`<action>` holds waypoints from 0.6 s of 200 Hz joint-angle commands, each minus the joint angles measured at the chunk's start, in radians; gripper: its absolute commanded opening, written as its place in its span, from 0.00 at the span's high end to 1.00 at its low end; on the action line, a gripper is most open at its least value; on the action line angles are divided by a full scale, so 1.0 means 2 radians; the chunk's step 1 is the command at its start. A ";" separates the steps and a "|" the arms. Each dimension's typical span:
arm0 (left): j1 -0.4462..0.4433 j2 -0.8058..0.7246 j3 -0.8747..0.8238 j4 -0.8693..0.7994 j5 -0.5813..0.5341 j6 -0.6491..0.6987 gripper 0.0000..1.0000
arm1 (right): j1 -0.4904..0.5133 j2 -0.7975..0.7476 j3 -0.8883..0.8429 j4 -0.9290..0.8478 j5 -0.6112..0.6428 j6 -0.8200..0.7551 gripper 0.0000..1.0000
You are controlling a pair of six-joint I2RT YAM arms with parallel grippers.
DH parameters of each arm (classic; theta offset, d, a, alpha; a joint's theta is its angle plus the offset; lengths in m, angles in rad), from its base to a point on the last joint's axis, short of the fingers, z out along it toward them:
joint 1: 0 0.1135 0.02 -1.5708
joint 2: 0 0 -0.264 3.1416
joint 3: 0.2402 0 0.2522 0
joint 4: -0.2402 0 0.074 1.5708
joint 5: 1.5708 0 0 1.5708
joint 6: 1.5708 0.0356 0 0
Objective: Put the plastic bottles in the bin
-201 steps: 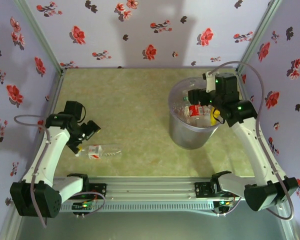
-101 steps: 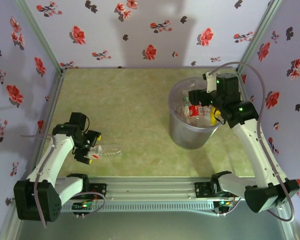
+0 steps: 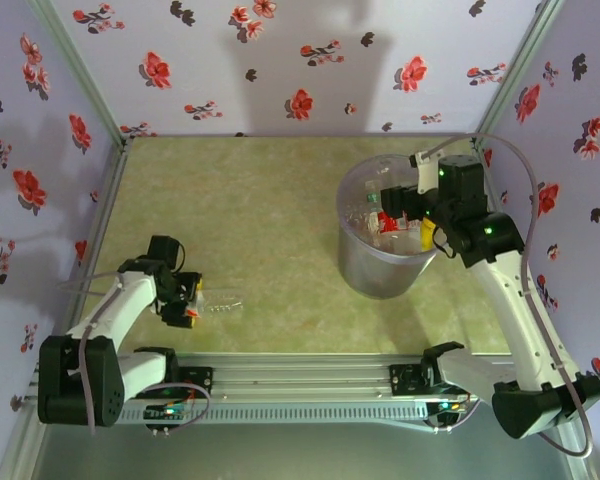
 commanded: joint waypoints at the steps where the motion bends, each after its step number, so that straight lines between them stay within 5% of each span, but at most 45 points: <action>1: 0.008 0.011 -0.003 0.024 -0.003 -0.004 0.30 | 0.000 -0.014 -0.005 -0.007 -0.001 0.007 0.11; 33: 0.011 0.025 0.006 0.035 -0.005 0.007 0.46 | 0.000 -0.018 -0.002 -0.007 -0.011 0.014 0.11; 84: 0.012 0.026 0.096 0.032 -0.047 0.098 0.55 | 0.031 0.001 0.038 -0.041 0.026 0.021 0.11; 120: 0.012 0.043 0.142 0.111 -0.017 0.160 0.66 | 0.070 0.022 0.068 -0.029 -0.015 0.046 0.11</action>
